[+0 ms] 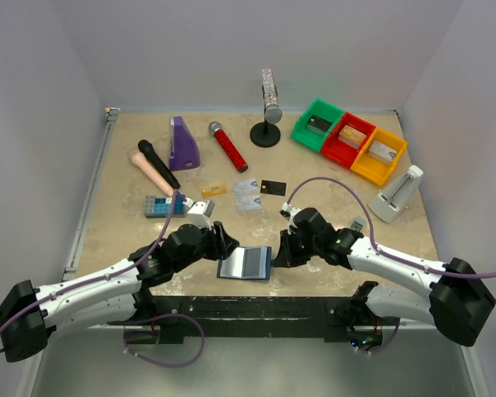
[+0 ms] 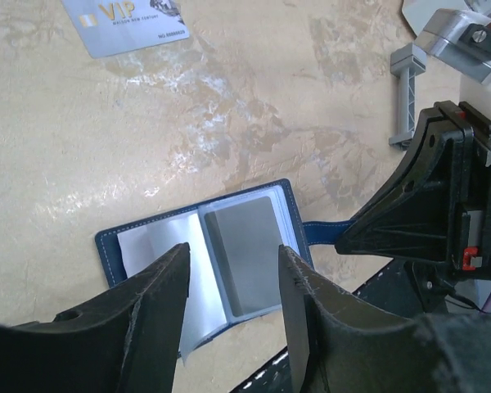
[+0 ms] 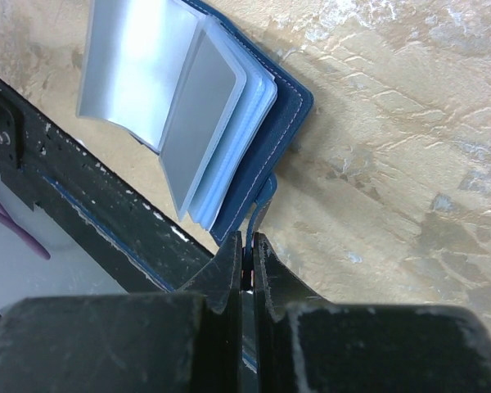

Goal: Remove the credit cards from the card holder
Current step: Remove the credit card from the card holder.

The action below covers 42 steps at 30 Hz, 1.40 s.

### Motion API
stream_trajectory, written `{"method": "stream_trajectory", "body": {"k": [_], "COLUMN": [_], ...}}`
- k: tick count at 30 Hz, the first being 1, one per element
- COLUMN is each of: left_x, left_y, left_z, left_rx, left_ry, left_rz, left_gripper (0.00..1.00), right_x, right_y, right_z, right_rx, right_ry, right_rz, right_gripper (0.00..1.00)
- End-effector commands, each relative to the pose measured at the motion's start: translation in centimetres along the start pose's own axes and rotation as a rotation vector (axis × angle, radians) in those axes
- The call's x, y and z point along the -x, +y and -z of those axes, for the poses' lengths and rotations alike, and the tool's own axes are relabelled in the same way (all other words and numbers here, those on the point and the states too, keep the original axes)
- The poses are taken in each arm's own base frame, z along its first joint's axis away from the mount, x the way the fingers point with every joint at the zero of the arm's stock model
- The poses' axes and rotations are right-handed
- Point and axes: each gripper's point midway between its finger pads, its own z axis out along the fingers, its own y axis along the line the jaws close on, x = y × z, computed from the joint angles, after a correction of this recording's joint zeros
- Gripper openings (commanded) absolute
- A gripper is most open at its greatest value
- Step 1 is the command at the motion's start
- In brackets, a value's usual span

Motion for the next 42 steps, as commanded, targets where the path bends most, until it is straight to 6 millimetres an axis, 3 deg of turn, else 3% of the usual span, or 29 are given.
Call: {"method": "stream_trajectory", "body": {"k": [1,5,16,24,42], "left_x": [2.7,1.7,-1.8,-2.7,-4.8], "left_y": [-2.0,-3.7,-3.7,-3.4,-4.0], "left_z": [0.0,-1.4,-4.2,-4.9,-5.6], "left_rx": [-0.042,-0.056,0.112,0.142,0.118], "left_ry": [-0.063,0.052,0.185,0.213,0.251], "left_rz": [-0.066,-0.097,-0.098,-0.119,-0.135], "left_gripper": [0.52,0.52,0.56,0.57,0.56], "right_x": [0.7,0.7,1.0,1.6,2.1], "right_y": [0.8,0.9,2.3,3.6,4.5], "right_z": [0.4,0.3,1.0,1.5,2.3], "right_rx": [0.022,0.028,0.063,0.086,0.115], "right_ry": [-0.018,-0.016,-0.025,-0.036,-0.061], "right_rz": [0.029,0.026,0.036,0.060,0.063], "right_gripper": [0.00,0.00,0.00,0.00,0.00]}}
